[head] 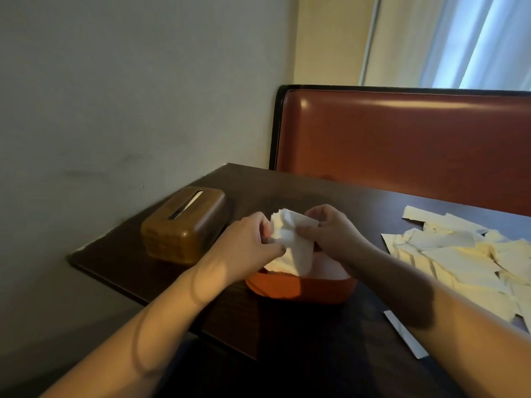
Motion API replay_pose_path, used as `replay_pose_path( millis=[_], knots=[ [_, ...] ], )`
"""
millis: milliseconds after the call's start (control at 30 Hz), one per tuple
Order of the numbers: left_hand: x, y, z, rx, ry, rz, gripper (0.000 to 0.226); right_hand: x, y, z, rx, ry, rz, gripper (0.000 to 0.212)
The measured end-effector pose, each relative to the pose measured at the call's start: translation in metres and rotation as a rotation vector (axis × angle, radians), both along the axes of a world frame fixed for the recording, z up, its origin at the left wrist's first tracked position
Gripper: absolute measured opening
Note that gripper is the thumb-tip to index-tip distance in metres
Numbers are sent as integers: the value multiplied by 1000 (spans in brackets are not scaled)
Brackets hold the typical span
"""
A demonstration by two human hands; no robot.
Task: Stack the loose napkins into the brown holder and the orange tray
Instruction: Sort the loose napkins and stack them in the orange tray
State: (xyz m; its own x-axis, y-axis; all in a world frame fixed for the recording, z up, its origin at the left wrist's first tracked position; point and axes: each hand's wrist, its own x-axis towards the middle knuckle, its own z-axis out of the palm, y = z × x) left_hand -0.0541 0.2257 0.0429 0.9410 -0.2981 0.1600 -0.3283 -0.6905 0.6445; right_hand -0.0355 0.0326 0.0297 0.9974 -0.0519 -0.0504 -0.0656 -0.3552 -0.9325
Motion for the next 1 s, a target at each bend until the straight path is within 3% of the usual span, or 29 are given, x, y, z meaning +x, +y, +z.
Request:
replay_pose_path(
  millis=[167, 267, 333, 433, 533, 667, 800, 900, 1000],
  knots=[
    [2, 4, 1, 112, -68, -122, 24, 1, -5, -1, -277, -99, 15, 36],
    [5, 2, 0, 137, -96, -205, 8, -3, -15, 2, -570, -270, 75, 16],
    [8, -2, -2, 176, -39, -278, 2, -6, -19, 4, -745, -254, 214, 6],
    [14, -9, -8, 284, -8, -328, 12, -9, -22, 6, -954, -167, 366, 12],
    [14, -19, -6, 243, -54, -287, 13, -20, -30, 13, -913, -236, 330, 14],
    [-1, -44, 2, 113, -99, -312, 9, -39, -65, 20, -728, -480, 119, 8],
    [-31, -95, 3, -34, -282, -411, 11, -46, -119, 20, -702, -538, -36, 12],
    [-49, -147, -6, 102, -173, -500, 20, -51, -167, 13, -679, -561, -151, 13],
    [-52, -192, -21, 272, 41, -408, 34, -57, -203, 5, -669, -465, -334, 20]
  ],
)
